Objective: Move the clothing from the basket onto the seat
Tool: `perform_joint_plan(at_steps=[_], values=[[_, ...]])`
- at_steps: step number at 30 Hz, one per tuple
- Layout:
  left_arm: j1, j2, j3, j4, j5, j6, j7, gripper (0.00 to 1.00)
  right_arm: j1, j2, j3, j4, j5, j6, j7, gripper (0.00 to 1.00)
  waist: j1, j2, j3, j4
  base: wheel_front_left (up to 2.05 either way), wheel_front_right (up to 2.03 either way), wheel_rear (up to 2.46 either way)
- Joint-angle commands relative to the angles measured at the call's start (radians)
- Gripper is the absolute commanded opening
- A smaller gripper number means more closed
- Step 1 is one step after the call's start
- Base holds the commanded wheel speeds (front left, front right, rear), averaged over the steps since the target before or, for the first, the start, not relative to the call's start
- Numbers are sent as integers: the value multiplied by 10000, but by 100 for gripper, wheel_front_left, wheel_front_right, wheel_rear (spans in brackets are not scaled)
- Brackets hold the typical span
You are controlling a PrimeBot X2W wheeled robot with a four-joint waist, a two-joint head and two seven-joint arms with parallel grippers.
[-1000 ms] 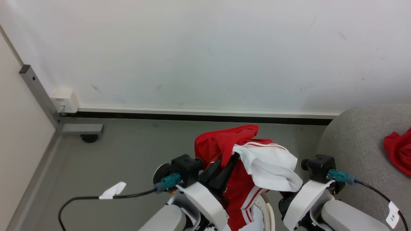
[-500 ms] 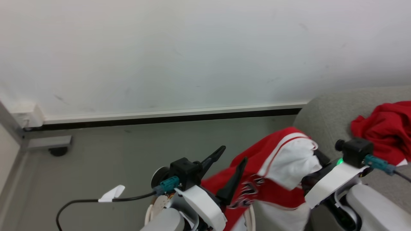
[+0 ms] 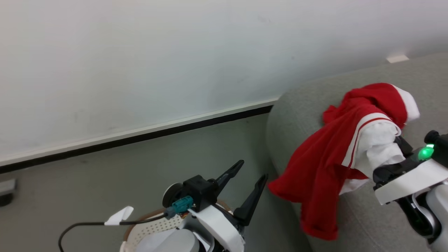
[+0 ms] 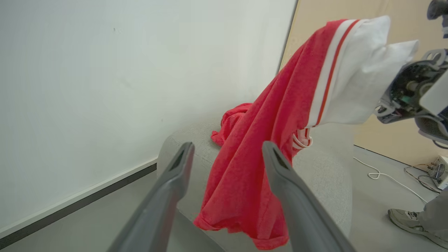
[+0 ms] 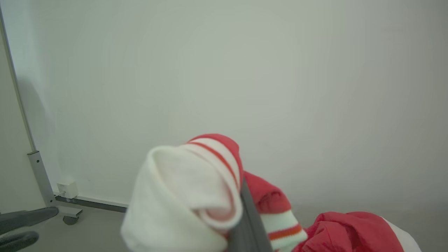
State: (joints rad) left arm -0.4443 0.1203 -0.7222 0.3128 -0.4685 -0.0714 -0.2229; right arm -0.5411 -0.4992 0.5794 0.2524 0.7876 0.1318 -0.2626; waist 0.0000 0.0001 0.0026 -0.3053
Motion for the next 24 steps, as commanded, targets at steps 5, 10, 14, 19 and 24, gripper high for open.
perform_joint_plan(at_steps=[5, 10, 14, 19, 24], values=[[-126, 91, -3, 106, 114, -66, -215, 100, 581, -284, -501, -510, -306, -23, -31, 0, 0, -1, 198, -1010, 0, 0, 0], [-189, 100, -35, 183, 223, -76, -287, 100, 1035, -197, -768, -827, -395, -23, -31, 0, 0, -1, 273, -1432, 0, 0, 0], [-219, 107, -45, 246, 335, -35, -334, 100, 1387, -30, -906, -989, -460, -23, -31, 0, 0, -1, 332, -1778, 0, 0, 0], [-221, 42, -102, 339, 431, -17, -376, 100, 1576, 154, -908, -1093, -508, -23, -31, 0, 0, -1, 373, -1995, 0, 0, 0], [-230, 1, -128, 397, 437, -39, -400, 100, 1530, 205, -901, -1065, -558, -23, -31, 0, 0, -1, 394, -2032, 0, 0, 0]])
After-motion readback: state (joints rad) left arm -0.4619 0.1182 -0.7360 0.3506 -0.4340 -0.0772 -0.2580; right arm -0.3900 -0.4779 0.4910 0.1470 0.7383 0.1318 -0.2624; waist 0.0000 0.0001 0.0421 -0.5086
